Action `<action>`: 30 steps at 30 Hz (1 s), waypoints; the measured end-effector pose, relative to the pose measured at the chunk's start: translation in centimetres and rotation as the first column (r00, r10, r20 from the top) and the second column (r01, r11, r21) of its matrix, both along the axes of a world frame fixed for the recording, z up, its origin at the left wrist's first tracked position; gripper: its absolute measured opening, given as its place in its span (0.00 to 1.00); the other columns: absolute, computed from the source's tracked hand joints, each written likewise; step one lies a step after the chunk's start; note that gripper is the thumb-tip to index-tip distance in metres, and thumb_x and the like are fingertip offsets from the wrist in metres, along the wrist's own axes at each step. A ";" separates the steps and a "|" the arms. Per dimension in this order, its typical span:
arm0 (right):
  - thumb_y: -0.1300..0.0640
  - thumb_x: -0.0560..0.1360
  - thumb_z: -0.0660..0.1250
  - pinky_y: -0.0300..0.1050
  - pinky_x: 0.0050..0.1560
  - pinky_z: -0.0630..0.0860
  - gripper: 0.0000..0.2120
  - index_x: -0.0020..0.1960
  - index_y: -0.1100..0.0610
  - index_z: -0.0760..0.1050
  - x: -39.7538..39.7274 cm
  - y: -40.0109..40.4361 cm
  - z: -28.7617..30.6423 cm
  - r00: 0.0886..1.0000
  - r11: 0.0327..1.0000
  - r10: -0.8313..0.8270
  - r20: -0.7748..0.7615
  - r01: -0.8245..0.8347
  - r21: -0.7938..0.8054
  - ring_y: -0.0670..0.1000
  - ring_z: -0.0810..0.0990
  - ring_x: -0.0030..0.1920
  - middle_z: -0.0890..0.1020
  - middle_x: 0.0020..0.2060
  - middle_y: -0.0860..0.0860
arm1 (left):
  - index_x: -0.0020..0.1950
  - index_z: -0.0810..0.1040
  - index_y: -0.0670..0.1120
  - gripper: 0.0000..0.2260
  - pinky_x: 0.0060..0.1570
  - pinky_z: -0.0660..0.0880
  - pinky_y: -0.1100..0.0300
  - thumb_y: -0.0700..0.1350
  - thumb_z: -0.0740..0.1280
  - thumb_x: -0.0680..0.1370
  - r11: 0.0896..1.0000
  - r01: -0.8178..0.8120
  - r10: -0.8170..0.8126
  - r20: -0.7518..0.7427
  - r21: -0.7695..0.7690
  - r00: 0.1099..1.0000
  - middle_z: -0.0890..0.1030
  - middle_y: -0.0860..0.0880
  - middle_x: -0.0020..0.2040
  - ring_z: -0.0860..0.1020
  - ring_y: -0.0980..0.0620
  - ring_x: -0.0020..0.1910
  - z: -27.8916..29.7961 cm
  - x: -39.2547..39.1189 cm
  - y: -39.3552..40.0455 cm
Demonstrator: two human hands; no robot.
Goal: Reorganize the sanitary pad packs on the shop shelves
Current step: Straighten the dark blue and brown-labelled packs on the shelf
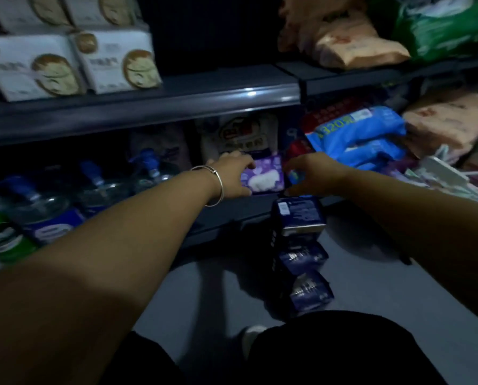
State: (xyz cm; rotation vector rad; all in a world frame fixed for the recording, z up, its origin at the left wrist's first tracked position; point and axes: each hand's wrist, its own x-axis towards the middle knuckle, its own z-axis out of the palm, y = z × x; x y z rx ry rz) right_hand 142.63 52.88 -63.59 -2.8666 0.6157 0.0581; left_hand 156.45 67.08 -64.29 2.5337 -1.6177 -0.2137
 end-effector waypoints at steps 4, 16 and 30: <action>0.49 0.69 0.74 0.44 0.64 0.66 0.33 0.70 0.55 0.67 -3.5 -2.9 -3.0 0.991 0.996 -0.070 -0.111 0.077 0.054 0.55 0.71 0.66 0.74 0.66 0.55 | 0.70 0.65 0.46 0.29 0.65 0.65 0.51 0.49 0.71 0.73 0.995 0.092 -0.089 -0.083 0.035 0.993 0.67 0.44 0.68 0.66 0.44 0.67 -2.9 -2.8 -4.3; 0.43 0.61 0.78 0.59 0.71 0.56 0.59 0.77 0.50 0.42 -2.2 -5.8 -9.2 0.927 0.997 -0.072 -0.368 0.070 -0.018 0.57 0.52 0.75 0.51 0.76 0.51 | 0.74 0.57 0.48 0.43 0.69 0.64 0.51 0.49 0.77 0.66 0.986 0.124 -0.089 -0.278 0.108 0.957 0.63 0.45 0.69 0.62 0.46 0.69 -7.7 -1.3 -6.9; 0.51 0.59 0.80 0.43 0.53 0.71 0.40 0.66 0.57 0.66 -1.6 -9.7 -10.9 0.991 0.978 0.025 -0.130 0.003 0.211 0.53 0.72 0.58 0.69 0.58 0.53 | 0.77 0.44 0.49 0.55 0.73 0.58 0.51 0.50 0.79 0.62 0.985 0.051 0.021 -0.400 0.168 0.916 0.53 0.47 0.75 0.55 0.48 0.74 -9.1 -2.8 -10.5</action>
